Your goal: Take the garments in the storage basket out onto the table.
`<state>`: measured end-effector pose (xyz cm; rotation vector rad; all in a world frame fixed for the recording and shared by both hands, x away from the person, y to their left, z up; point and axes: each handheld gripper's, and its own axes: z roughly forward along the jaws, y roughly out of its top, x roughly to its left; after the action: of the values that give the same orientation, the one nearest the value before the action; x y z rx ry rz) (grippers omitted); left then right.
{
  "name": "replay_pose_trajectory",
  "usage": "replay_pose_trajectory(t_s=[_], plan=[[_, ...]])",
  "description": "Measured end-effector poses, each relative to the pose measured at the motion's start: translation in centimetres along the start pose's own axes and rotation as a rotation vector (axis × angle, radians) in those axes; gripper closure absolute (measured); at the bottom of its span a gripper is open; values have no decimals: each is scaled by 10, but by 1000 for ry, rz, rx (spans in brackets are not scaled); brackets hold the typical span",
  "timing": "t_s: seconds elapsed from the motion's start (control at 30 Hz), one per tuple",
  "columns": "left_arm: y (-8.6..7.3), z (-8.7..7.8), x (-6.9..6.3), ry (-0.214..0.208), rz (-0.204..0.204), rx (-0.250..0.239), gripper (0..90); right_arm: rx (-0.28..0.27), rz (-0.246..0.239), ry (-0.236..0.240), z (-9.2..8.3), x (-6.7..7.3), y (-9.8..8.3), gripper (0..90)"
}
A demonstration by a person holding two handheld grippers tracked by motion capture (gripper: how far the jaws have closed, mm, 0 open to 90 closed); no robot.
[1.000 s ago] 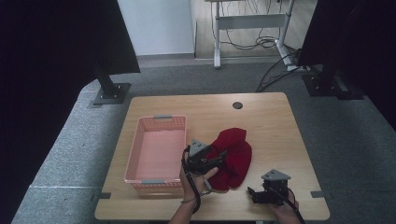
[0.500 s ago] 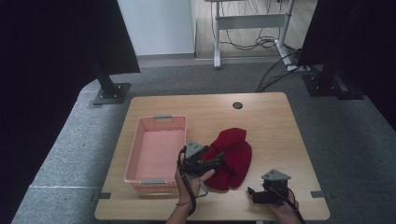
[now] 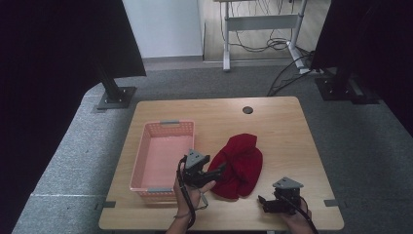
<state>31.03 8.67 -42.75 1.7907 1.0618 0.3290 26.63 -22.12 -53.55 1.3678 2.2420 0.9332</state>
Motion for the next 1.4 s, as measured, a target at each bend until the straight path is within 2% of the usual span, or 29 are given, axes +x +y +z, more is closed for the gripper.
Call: replay_pose_trajectory(t_s=[0.37,0.7,0.8,0.87,1.03,1.4], plan=[[-7,-20,15,18,16,11,303,1,-1,0,0,0,0,21],[-19,-45,34,25,-2,-13,312,1,-1,0,0,0,0,21],[-22,-54,42,16,-23,-30,313,1,-1,0,0,0,0,21],[-23,-60,45,28,-18,-33,313,1,-1,0,0,0,0,21],[-28,-75,59,29,-44,-55,312,1,-1,0,0,0,0,21],[-48,-94,84,35,-66,-39,311,1,-1,0,0,0,0,21]])
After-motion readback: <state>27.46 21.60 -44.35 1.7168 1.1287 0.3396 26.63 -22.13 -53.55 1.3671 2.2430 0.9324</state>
